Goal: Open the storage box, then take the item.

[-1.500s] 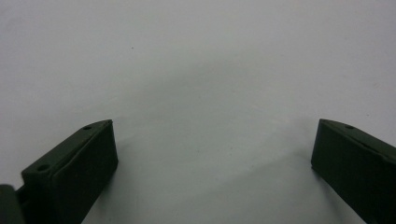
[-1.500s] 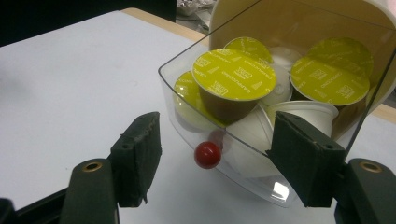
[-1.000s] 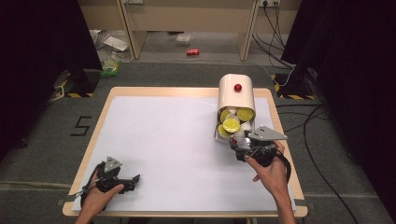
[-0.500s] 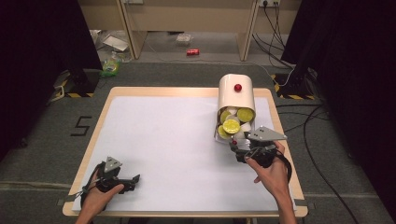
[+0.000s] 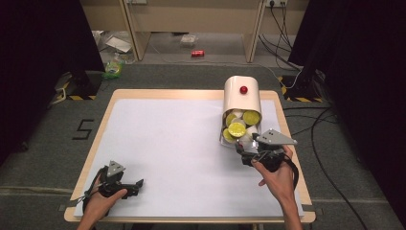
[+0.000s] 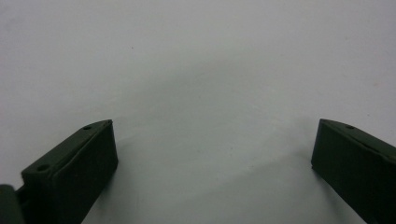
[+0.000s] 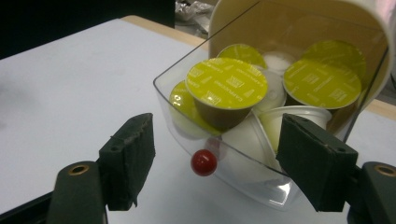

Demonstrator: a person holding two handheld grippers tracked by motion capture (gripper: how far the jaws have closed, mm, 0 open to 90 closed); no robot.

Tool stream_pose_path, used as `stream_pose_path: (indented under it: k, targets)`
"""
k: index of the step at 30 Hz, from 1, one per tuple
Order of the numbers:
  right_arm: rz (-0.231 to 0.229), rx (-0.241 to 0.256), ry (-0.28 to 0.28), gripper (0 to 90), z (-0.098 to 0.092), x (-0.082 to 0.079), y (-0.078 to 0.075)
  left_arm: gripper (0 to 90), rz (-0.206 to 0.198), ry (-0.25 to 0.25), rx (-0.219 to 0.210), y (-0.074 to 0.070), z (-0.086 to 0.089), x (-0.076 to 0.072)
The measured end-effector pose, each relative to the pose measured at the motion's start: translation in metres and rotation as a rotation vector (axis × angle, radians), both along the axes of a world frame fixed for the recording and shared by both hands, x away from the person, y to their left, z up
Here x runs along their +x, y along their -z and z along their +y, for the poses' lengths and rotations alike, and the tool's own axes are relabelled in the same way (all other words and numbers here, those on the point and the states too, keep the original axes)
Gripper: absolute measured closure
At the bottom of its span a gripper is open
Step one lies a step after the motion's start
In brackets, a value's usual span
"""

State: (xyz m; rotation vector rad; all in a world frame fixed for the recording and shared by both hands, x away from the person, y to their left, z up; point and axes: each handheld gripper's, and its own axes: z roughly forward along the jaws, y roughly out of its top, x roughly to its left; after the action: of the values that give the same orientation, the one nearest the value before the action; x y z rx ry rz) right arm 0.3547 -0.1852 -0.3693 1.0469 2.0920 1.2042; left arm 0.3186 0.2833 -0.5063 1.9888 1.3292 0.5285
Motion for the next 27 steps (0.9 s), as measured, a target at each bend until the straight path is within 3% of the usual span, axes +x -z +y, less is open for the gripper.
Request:
stream_pose_path:
  k: [6, 16, 27]
  targets:
    - [-0.044, 0.053, 0.044, 26.9, 0.005, 0.003, -0.004, 0.0, -0.001, -0.001, 0.001, 0.0, 0.0, 0.0]
    - [-0.068, 0.061, 0.092, 22.1, 0.017, 0.019, -0.002, 0.0, -0.001, -0.001, 0.001, 0.0, 0.0, 0.0]
    - [-0.084, 0.066, 0.112, 21.0, 0.017, 0.027, 0.0, 0.0, -0.001, -0.001, 0.001, 0.0, 0.0, 0.0]
